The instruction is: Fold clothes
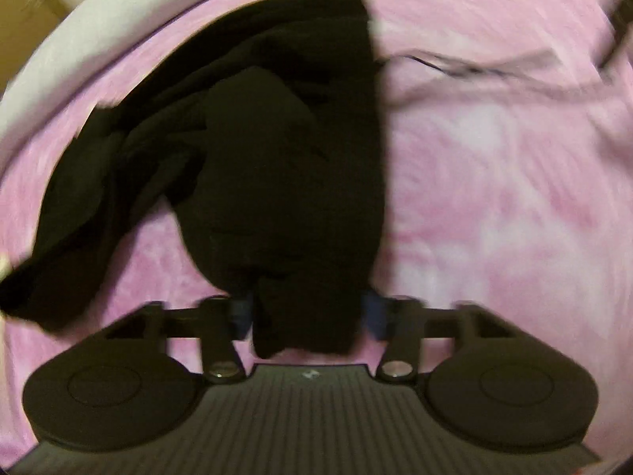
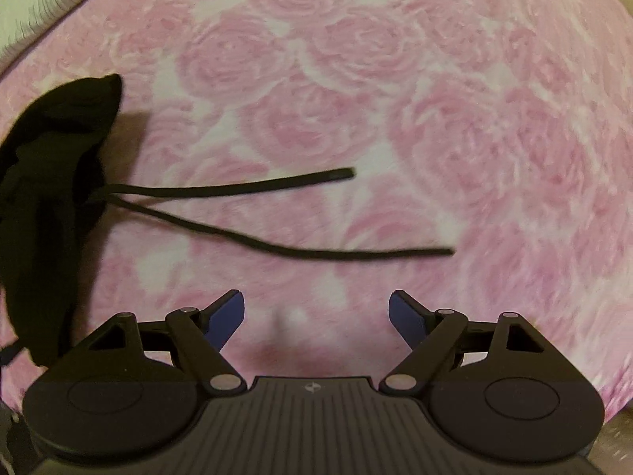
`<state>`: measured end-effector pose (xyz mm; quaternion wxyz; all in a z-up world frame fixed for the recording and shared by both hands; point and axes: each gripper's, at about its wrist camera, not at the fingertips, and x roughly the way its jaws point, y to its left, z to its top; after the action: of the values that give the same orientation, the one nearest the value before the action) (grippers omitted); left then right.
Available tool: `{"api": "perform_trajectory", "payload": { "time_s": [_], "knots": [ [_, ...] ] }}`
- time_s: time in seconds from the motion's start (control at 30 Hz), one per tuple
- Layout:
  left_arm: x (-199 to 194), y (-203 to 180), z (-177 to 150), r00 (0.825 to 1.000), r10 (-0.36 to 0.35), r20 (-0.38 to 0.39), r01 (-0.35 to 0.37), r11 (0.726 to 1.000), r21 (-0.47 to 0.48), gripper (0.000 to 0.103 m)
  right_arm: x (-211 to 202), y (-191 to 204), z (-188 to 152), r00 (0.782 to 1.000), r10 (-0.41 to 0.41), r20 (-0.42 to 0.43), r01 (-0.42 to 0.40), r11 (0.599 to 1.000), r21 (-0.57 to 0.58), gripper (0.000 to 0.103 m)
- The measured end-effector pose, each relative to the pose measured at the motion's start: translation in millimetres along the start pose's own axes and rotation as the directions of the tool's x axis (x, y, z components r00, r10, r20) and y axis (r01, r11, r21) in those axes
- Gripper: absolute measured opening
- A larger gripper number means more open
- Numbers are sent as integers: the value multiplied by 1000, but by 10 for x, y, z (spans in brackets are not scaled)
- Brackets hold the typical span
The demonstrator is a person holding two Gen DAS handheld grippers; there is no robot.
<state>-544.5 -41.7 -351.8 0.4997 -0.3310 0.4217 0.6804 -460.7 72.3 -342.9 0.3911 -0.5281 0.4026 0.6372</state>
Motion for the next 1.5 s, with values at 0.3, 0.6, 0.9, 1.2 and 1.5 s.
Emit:
{"api": "perform_trajectory", "payload": {
  "time_s": [0.3,0.6,0.9,1.2,1.5],
  "knots": [
    [-1233,808,-508,982,104,161,49,675,-737,28,-2,-38,337,999,37,31,-29,978,-209,67],
    [-752,407,-1128,995,91,-40,-90,650,-755,42,116,769,325,968,250,25,-194,807,-558,57],
    [-561,397,-1270,993,116,18,-61,641,-765,48,420,1532,75,929,356,106,-128,574,-809,48],
    [-514,471,-1383,991,101,84,-1,644,-765,29,704,1911,1,883,433,180,-92,537,-839,45],
    [-1236,1172,-862,973,122,195,66,663,-746,17,-197,2075,293,748,611,260,-251,623,-741,3]
  ]
}}
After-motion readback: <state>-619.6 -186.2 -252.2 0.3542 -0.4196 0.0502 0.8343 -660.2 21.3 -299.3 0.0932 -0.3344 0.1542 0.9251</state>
